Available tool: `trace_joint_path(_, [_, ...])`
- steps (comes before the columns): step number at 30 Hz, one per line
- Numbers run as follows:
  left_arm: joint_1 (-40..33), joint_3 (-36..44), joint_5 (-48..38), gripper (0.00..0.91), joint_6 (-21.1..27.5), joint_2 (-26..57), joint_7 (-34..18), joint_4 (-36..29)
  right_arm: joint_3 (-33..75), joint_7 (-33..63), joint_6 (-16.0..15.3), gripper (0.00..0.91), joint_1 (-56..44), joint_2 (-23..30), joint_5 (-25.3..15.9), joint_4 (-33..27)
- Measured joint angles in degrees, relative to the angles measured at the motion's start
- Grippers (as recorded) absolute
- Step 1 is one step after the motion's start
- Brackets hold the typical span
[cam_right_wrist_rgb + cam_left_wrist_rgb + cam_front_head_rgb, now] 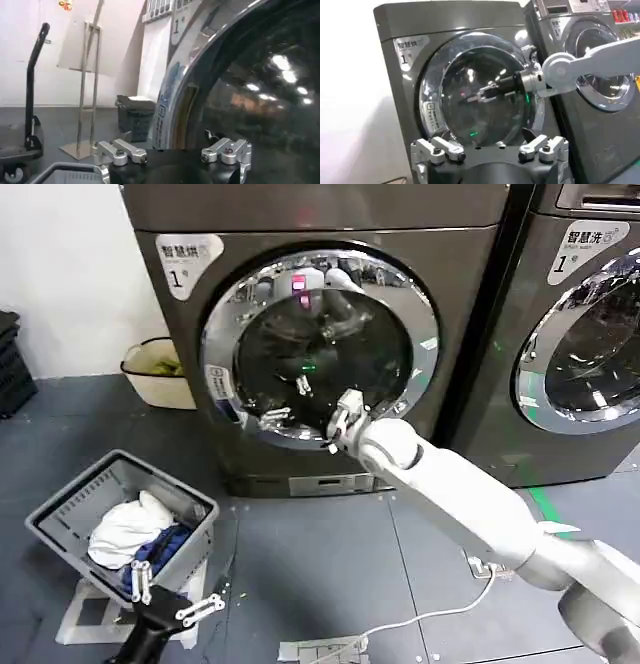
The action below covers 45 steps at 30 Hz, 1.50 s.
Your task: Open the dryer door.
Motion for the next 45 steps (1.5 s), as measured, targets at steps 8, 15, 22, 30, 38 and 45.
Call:
trace_joint_path(8, [-0.1,-0.1,-0.1,0.907,0.0,0.0,0.0,0.0,-1.3,-0.3,0.1,0.907,1.5,3.6,-0.5,-3.4])
trace_joint_path(15, [-0.1,-0.1,-0.2,0.907,0.0,0.0,0.0,0.0,-1.7,-0.6,0.3,0.907,2.2,6.1,-1.2,-6.4])
trace_joint_path(22, [-0.1,-0.1,-0.2,0.907,0.0,-0.1,0.1,-0.2,-2.0,-1.8,0.7,0.907,2.6,7.9,-1.6,-9.1])
trace_joint_path(30, [-0.2,-0.1,-0.2,0.907,0.0,-0.1,0.1,-0.2,-2.5,-3.2,1.2,0.907,3.4,9.2,-1.6,-11.6])
trace_joint_path(38, [-0.2,-0.1,-0.2,0.907,0.0,-0.1,0.1,-0.2,-2.6,-4.3,1.6,0.907,4.3,11.1,-2.0,-14.4])
trace_joint_path(45, [-0.2,0.0,-0.2,0.907,0.0,-0.2,0.1,-0.2,-3.3,-5.7,1.6,0.907,4.7,12.0,-2.1,-15.7])
